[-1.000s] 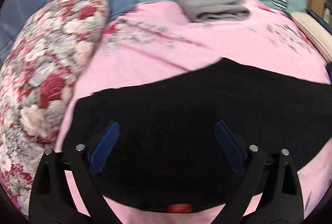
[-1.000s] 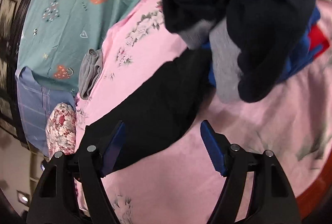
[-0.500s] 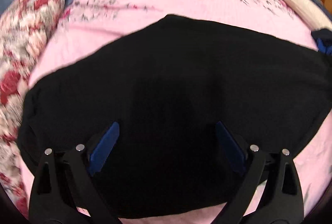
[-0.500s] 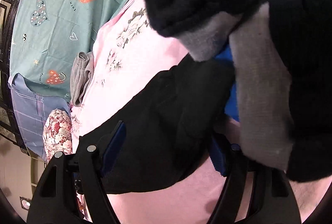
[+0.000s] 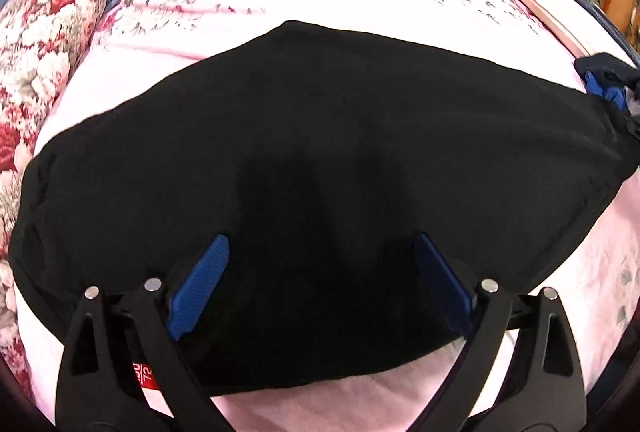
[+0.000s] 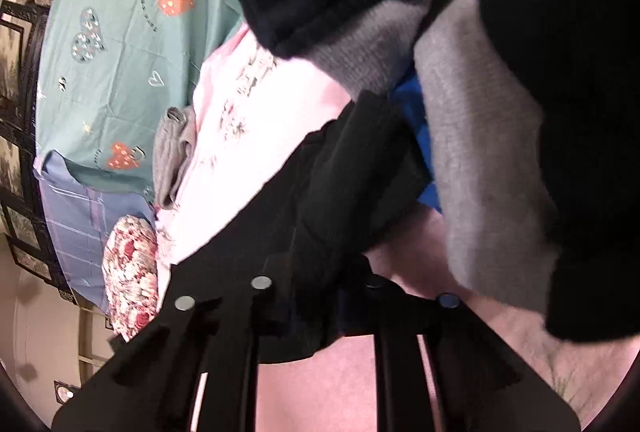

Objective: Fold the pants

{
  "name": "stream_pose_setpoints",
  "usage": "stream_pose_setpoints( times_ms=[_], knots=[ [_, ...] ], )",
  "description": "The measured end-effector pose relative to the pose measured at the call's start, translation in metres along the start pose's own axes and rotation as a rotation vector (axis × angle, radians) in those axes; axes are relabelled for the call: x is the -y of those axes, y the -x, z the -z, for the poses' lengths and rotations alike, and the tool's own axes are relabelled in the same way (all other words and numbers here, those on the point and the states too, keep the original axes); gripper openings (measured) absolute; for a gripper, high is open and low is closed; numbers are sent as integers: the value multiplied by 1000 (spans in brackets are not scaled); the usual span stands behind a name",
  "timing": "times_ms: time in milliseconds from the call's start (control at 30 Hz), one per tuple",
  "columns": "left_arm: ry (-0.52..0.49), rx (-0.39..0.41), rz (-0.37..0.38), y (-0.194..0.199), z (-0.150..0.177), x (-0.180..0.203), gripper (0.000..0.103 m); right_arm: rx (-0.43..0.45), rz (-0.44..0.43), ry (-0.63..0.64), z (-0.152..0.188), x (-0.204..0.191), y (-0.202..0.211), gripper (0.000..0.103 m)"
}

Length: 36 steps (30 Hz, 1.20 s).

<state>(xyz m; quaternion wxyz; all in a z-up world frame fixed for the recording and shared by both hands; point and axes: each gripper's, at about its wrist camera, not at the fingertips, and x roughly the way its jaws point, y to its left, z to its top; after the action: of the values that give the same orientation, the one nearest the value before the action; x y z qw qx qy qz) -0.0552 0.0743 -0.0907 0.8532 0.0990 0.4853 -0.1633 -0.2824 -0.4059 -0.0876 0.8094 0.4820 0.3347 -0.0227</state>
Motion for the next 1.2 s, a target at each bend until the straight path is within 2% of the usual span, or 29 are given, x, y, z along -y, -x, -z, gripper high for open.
stream_pose_setpoints(
  times_ms=[100,233,567,933,1033,1200],
  knots=[
    [-8,0,-37,1,-1,6,96,14,1,15,0,-1,6,13],
    [-18,0,-74,2,0,12,96,-4,45,-2,1,8,1,13],
    [23,-2,-55,0,1,7,96,-1,66,-11,1,17,4,10],
    [41,31,-7,4,4,0,96,5,91,2,1,0,-13,8],
    [93,92,52,18,7,-20,96,8,98,8,2,-1,-14,8],
    [263,169,51,42,14,-77,96,10,135,19,3,-5,-13,7]
  ],
)
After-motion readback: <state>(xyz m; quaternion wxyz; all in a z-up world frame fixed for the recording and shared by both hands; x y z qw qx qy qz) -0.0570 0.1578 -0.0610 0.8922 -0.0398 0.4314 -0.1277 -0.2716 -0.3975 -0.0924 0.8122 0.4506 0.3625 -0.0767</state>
